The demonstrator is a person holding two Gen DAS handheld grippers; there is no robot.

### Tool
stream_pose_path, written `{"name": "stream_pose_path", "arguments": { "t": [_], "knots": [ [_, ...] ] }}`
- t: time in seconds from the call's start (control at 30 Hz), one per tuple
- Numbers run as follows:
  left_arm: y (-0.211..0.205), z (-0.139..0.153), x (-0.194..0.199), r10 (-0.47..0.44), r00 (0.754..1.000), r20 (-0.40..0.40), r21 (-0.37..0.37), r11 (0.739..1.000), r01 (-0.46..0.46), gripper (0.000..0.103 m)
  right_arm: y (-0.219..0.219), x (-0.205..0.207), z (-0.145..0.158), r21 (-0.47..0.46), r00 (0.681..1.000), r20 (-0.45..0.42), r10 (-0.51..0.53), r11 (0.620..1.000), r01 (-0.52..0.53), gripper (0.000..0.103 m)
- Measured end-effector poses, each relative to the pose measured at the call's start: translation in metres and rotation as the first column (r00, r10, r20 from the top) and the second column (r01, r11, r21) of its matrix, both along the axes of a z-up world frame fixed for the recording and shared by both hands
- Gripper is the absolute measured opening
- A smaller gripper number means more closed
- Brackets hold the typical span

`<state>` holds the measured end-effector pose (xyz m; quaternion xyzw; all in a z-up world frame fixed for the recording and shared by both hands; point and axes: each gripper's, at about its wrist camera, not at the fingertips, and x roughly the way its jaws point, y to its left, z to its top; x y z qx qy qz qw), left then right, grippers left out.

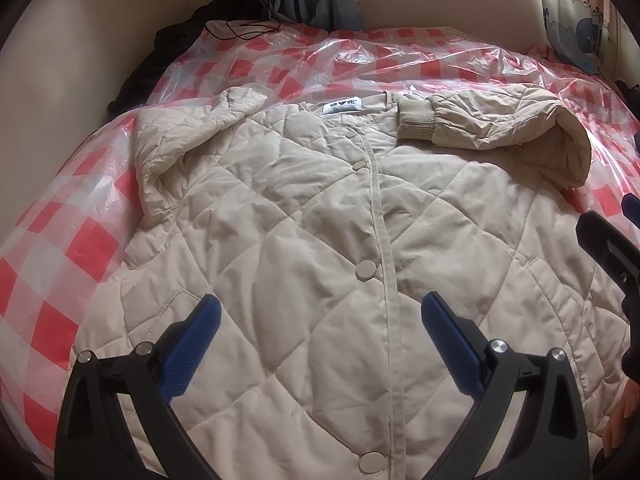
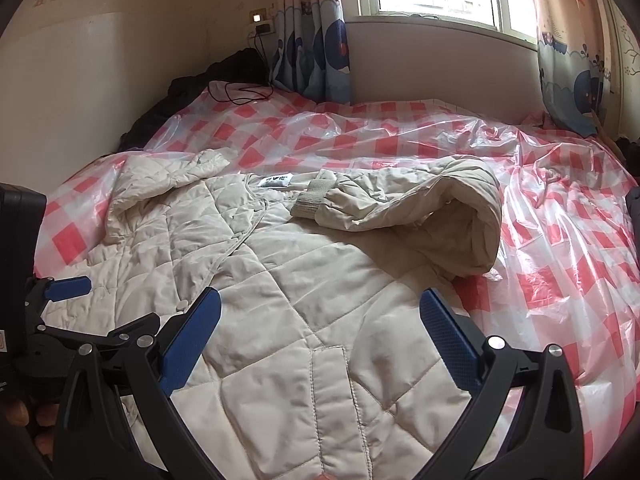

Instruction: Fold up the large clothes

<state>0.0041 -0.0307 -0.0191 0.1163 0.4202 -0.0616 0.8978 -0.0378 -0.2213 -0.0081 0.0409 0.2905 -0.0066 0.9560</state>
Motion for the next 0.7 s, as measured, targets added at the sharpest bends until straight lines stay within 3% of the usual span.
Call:
{"name": "stream_pose_path", "arguments": {
  "t": [0.33,0.5,0.6,0.7],
  "knots": [
    [0.000,-0.003,0.000,0.001,1.000,0.001,0.002,1.000,-0.001,0.096,0.000,0.001,-0.001,-0.005,1.000,-0.004,0.000,1.000,0.000,0.096],
    [0.012,0.003,0.010,0.039,0.999,-0.002,-0.041,0.998,-0.039,0.096,0.000,0.007,0.017,-0.137,0.998,0.056,0.016,0.990,-0.008,0.096],
    [0.026,0.011,0.018,0.073,0.997,-0.030,-0.132,0.988,-0.076,0.096,0.012,0.056,0.028,-0.242,0.996,-0.045,0.072,0.967,-0.080,0.096],
    [0.032,0.014,0.021,0.088,0.995,-0.048,-0.155,0.983,-0.095,0.096,0.037,0.128,0.017,-0.379,0.977,-0.164,0.135,0.906,-0.189,0.096]
  ]
}}
